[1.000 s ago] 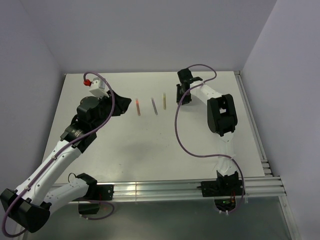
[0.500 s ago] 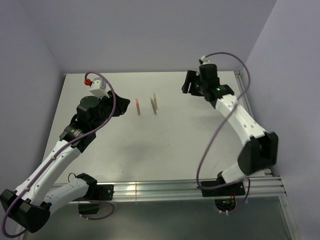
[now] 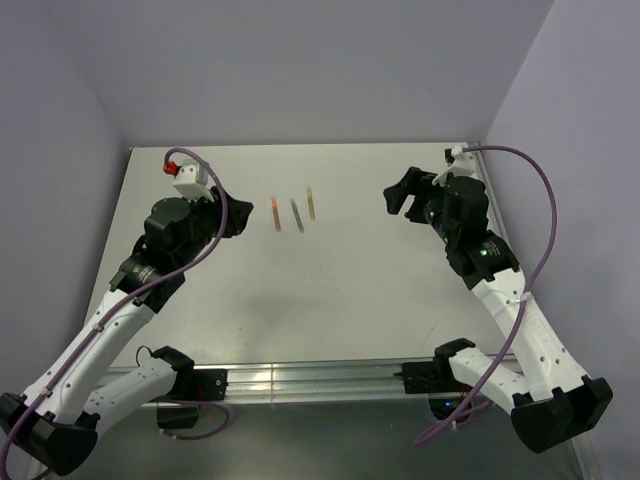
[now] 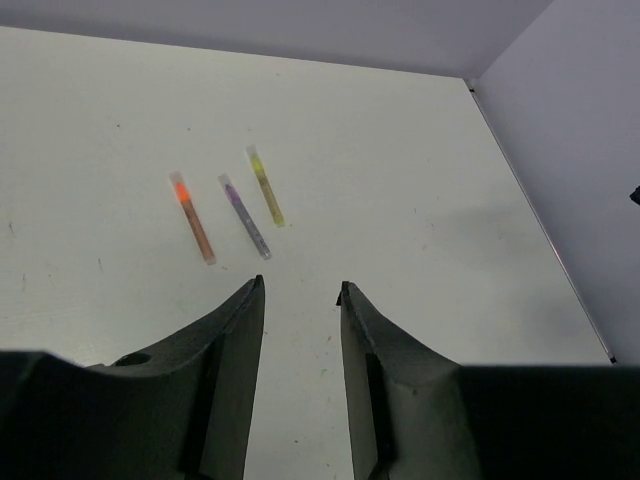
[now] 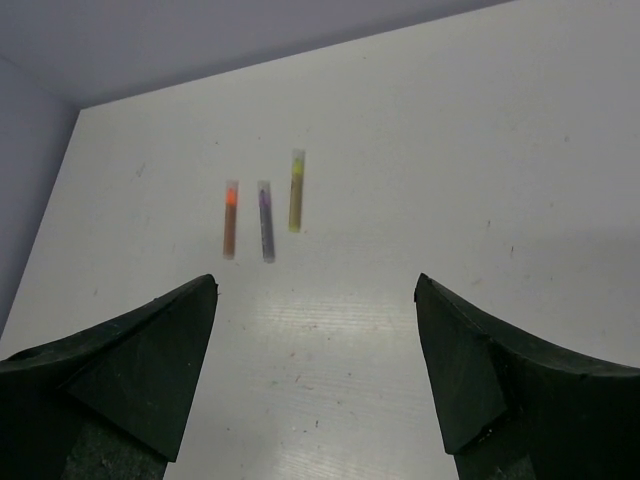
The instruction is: Insert the pens into the pen caps
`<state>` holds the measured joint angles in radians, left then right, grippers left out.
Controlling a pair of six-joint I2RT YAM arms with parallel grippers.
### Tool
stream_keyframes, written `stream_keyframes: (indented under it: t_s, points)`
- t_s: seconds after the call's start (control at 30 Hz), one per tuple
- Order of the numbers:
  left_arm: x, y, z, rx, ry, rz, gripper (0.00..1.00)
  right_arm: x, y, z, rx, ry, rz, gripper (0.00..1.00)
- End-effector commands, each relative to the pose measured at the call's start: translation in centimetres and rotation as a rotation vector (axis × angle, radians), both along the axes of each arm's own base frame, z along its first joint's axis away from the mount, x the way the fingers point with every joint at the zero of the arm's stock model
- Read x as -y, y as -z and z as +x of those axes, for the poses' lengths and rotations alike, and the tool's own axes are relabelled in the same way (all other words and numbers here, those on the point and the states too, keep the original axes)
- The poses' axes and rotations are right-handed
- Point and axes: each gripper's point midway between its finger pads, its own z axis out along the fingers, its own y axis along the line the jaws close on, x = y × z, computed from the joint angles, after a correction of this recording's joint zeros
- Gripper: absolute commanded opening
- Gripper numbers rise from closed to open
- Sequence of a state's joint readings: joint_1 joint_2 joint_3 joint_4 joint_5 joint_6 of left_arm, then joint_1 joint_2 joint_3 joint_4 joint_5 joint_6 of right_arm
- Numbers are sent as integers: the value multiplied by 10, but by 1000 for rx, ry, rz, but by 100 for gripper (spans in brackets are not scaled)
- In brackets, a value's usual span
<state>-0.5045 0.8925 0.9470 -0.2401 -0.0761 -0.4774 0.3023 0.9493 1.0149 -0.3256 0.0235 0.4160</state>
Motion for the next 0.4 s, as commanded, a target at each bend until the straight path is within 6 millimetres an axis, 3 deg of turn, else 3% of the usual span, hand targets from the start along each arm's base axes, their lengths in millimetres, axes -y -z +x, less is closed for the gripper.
stream_keyframes:
  t_s: [0.0,0.37]
  points:
    - [0,-8,1,49,10,5,41,5,-14,0,52,28,17,88]
    - [0,-6,-1,55,15,2,41,2,-18,-1,63,12,33,91]
